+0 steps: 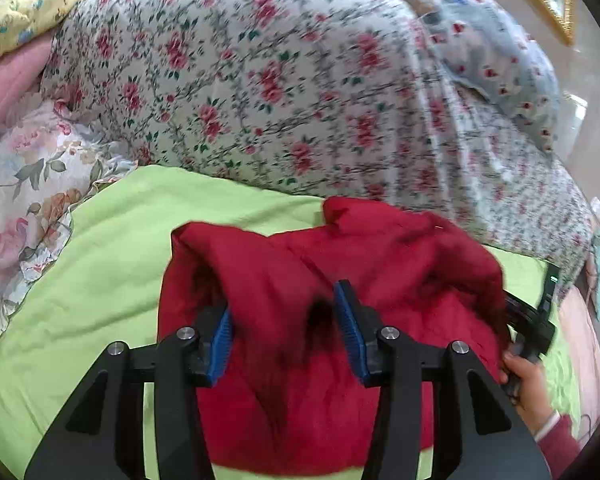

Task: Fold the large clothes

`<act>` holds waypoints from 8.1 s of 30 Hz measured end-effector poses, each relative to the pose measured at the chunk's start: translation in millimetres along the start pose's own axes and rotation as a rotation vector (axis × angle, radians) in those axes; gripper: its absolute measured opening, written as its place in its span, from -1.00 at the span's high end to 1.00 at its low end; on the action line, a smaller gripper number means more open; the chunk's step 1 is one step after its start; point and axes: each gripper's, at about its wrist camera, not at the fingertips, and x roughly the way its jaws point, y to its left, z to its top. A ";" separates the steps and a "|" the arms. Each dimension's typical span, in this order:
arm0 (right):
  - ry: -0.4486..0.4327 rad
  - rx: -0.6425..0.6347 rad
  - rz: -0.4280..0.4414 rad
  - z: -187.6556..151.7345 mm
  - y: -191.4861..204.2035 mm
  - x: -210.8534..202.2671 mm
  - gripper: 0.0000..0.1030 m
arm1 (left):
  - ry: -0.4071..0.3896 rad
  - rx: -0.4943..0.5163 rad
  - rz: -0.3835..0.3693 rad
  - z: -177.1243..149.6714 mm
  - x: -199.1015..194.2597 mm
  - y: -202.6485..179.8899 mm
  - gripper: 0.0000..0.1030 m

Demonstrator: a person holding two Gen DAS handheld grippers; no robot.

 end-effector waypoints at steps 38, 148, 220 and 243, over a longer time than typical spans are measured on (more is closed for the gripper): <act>0.154 -0.331 -0.133 -45.9 61.6 -14.6 -0.45 | 0.094 0.120 0.074 -35.2 80.6 -10.5 0.05; 0.281 0.055 0.235 -109.0 -7.7 -154.3 0.36 | 0.207 -0.235 -0.361 -89.2 -31.7 86.3 0.28; 0.089 -0.331 -0.185 -148.2 47.1 -221.7 0.82 | 0.163 0.111 -0.006 -112.4 -63.9 21.6 0.69; 0.129 -0.207 -0.255 -136.2 9.4 -168.4 0.81 | 0.293 0.050 0.010 -112.8 19.1 25.8 0.66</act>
